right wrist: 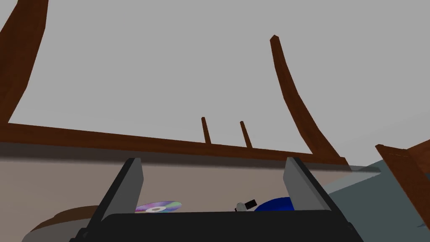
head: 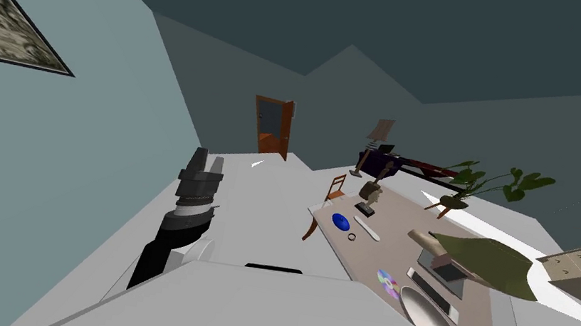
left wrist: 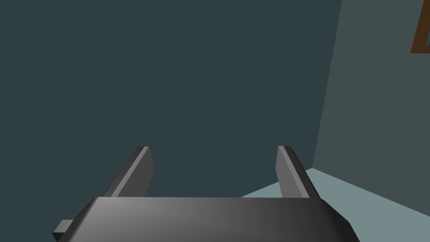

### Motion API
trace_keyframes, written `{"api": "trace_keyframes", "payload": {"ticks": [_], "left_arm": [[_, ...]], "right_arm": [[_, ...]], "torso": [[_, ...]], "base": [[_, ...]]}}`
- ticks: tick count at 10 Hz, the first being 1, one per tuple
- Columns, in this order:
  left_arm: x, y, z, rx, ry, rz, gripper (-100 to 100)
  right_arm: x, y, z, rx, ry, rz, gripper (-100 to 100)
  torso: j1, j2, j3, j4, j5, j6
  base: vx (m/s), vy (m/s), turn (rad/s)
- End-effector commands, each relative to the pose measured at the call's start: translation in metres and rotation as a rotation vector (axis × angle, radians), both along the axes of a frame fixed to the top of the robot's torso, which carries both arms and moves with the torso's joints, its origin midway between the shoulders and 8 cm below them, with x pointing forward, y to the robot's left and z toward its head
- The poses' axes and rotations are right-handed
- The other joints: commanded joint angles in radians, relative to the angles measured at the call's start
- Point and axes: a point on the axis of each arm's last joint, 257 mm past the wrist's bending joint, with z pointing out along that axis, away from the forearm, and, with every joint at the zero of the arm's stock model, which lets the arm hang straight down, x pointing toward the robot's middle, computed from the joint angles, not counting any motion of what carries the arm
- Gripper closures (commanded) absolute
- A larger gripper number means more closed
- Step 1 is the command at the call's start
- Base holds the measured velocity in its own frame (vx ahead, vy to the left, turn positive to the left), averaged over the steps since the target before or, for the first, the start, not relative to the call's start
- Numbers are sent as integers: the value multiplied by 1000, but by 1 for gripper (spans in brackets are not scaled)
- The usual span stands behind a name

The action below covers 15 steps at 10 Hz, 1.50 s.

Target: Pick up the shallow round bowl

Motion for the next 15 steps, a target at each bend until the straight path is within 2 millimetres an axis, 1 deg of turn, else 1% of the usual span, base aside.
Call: {"api": "trace_keyframes", "payload": {"ticks": [1, 2, 3, 4, 6, 7, 8, 9, 11, 12, 13, 14, 15], "left_arm": [[0, 0, 0, 0, 0, 0, 0], [0, 0, 0, 0, 0, 0, 0], [0, 0, 0, 0, 0, 0, 0], [0, 0, 0, 0, 0, 0, 0], [0, 0, 0, 0, 0, 0, 0], [0, 0, 0, 0, 0, 0, 0], [0, 0, 0, 0, 0, 0, 0], [0, 0, 0, 0, 0, 0, 0], [0, 0, 0, 0, 0, 0, 0], [0, 0, 0, 0, 0, 0, 0], [0, 0, 0, 0, 0, 0, 0], [0, 0, 0, 0, 0, 0, 0], [0, 0, 0, 0, 0, 0, 0]], "right_arm": [[-16, -10, -4, -20, 40, -1, -100], [-40, -22, -7, -53, 100, 7, -100], [-45, -23, -8, -55, 109, 3, -100], [-45, -23, -8, -55, 109, 3, -100], [-94, -45, -11, -114, 226, 17, -100], [-113, -55, -10, -140, 275, 27, -100], [-119, -57, -10, -141, 286, 23, -100], [-138, -66, -9, -166, 335, 31, -100], [-169, -84, -4, -209, 417, 49, -100], [-189, -100, 2, -244, 475, 69, -100], [-194, -105, 3, -256, 494, 78, -100], [-194, -111, 3, -270, 512, 96, -100], [-191, -110, 0, -270, 510, 103, -100]], "torso": [[0, 0, 0, 0, 0, 0], [0, -1, -1, 0, 0, 1], [-1, -3, -2, -1, 0, 0], [-1, -3, -2, -1, 0, 0], [0, -1, -1, 0, 0, 0], [-1, -4, -2, -1, 0, 0], [-2, -7, -4, -1, 0, 0], [-3, -5, -3, -1, -1, 0], [-4, -4, -3, -1, -1, 0], [-6, -5, -3, -1, -1, 0], [-7, -6, -4, -1, -1, 0], [-10, -8, -5, -2, -2, 0], [-11, -8, -5, -2, -3, 0]], "base": [[64, -9, 102], [108, -19, 134], [99, -17, 97], [37, -2, 11], [83, -14, 210], [160, -45, 216], [115, -57, 71], [92, -60, 147], [106, -87, 202], [143, -125, 249], [162, -177, 183], [138, -188, 188], [107, -184, 130]]}}
